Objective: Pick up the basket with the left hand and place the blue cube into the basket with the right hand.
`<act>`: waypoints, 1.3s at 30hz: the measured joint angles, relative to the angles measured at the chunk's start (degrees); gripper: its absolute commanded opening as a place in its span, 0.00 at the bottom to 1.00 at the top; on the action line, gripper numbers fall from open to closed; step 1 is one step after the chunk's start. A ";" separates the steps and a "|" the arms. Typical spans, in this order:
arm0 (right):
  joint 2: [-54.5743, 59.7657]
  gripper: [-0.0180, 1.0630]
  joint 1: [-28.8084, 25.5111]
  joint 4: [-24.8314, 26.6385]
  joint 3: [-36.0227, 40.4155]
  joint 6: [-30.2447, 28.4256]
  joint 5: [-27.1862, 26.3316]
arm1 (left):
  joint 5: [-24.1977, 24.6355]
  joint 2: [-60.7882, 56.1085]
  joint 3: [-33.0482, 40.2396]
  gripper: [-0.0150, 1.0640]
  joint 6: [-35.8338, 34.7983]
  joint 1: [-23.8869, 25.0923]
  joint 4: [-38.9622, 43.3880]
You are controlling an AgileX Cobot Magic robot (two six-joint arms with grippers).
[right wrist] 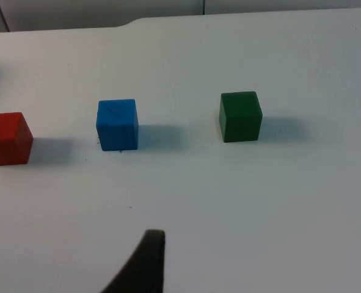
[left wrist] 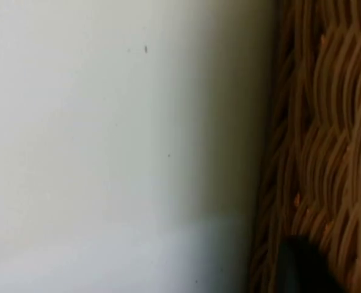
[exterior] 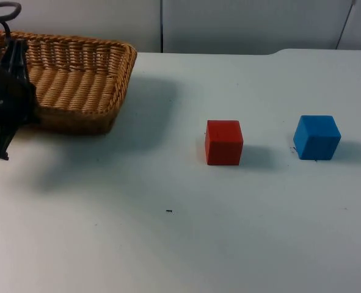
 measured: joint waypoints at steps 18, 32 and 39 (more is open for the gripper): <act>0.00 0.98 0.00 0.00 0.00 0.00 0.00 | 0.79 -13.91 -0.02 0.01 0.66 -0.54 0.06; 0.00 0.98 0.00 0.00 0.00 0.00 0.00 | -0.34 -38.59 16.94 0.01 1.57 -1.45 -0.54; 0.00 0.98 0.00 0.00 0.00 0.00 0.00 | -0.23 -50.24 28.10 0.01 5.71 -1.45 1.94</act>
